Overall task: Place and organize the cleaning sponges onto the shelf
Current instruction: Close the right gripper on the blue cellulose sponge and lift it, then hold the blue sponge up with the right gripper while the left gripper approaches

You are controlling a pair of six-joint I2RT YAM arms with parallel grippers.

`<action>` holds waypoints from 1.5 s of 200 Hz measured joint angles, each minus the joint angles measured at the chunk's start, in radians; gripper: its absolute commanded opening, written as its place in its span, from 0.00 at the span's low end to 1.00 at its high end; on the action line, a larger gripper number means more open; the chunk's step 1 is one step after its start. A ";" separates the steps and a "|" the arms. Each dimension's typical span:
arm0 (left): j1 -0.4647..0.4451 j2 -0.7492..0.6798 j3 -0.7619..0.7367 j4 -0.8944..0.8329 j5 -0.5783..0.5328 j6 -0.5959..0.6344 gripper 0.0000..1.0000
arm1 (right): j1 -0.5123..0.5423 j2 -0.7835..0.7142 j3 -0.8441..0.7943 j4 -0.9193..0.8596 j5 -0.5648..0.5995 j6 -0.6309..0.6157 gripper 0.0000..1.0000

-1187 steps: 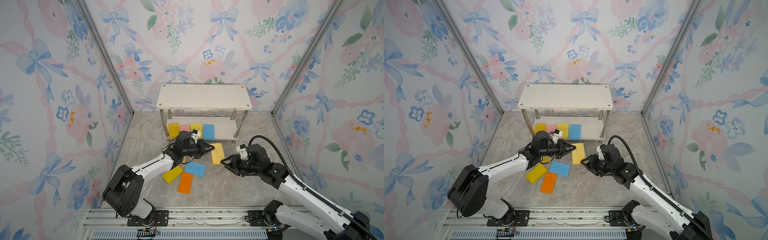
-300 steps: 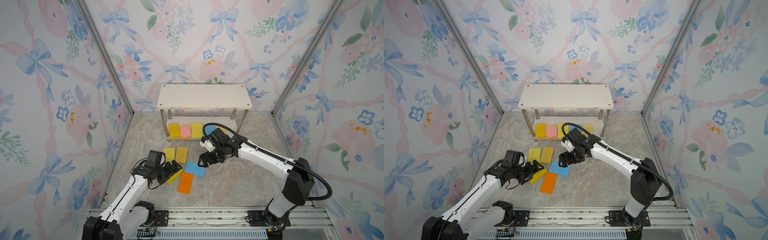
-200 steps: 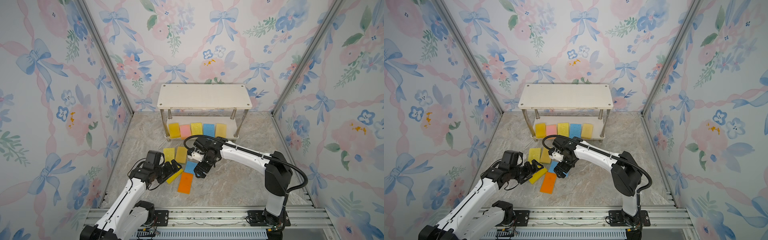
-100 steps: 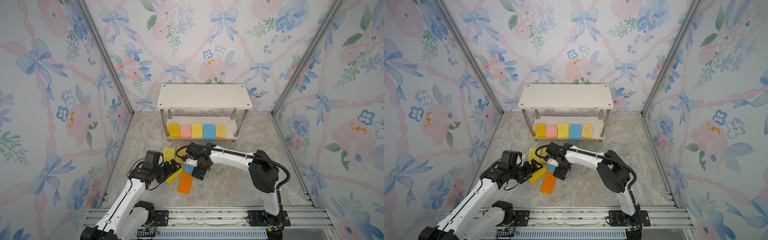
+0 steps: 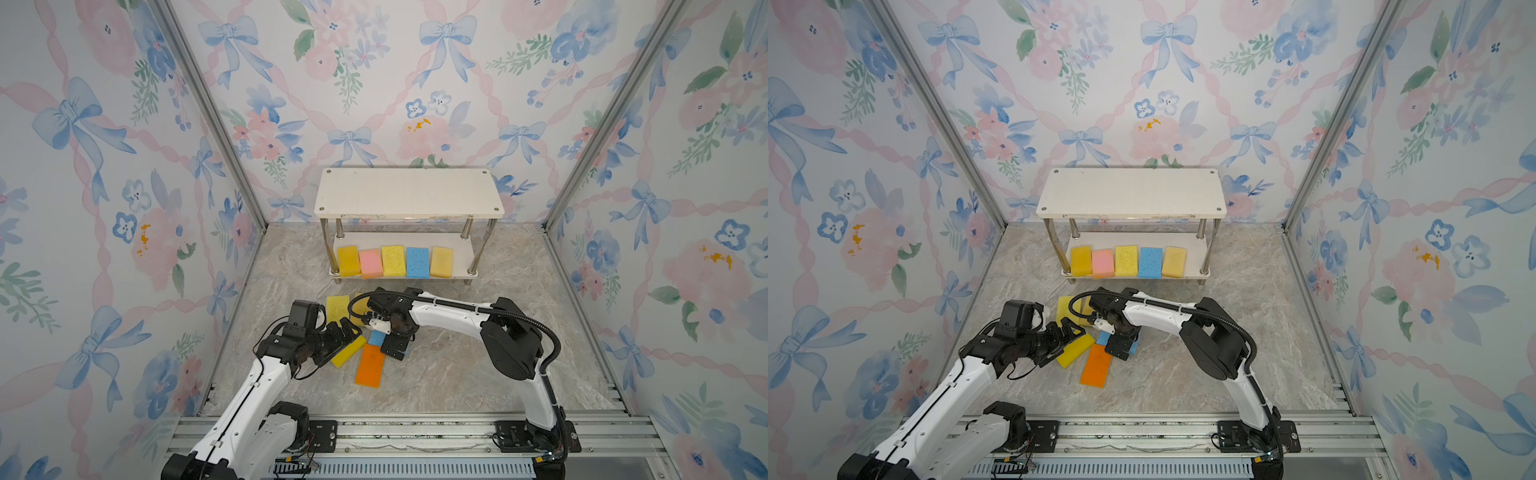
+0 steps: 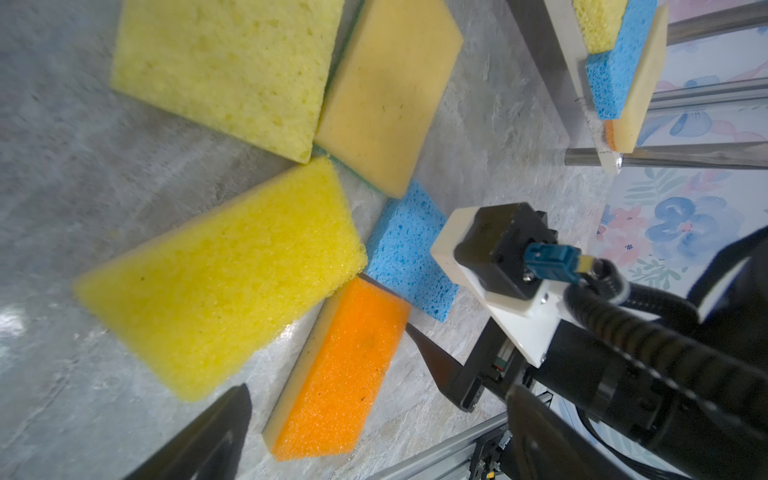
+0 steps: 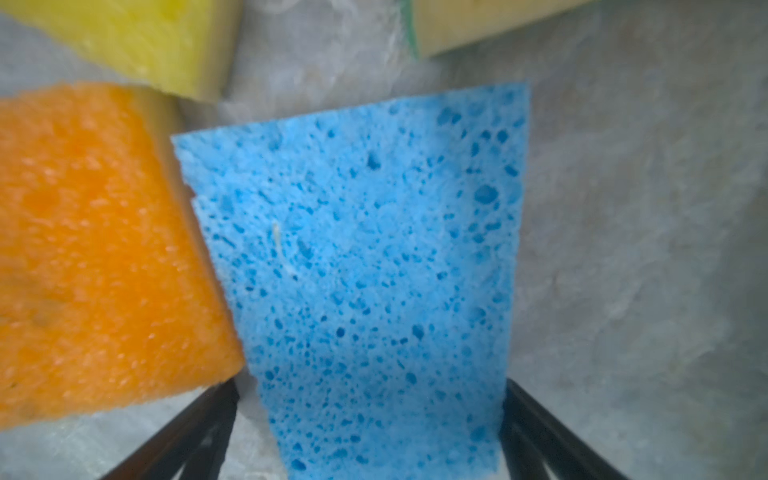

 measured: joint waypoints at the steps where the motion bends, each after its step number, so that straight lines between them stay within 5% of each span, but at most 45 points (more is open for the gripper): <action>1: 0.000 0.000 0.000 0.000 0.000 0.000 0.98 | -0.001 0.000 0.000 0.000 -0.002 0.001 0.99; 77: 0.000 0.050 0.043 0.001 0.001 0.000 0.98 | -0.073 -0.033 -0.066 0.055 -0.071 0.058 0.71; 151: -0.006 0.087 0.065 0.037 0.040 0.002 0.98 | -0.089 -0.201 -0.289 0.111 -0.094 0.186 0.64; 244: -0.259 0.262 0.207 0.320 0.084 -0.118 0.98 | -0.138 -0.542 -0.443 0.240 -0.192 0.558 0.63; 300: -0.275 0.321 0.245 0.411 0.074 -0.147 0.72 | -0.148 -0.624 -0.399 0.239 -0.256 0.630 0.64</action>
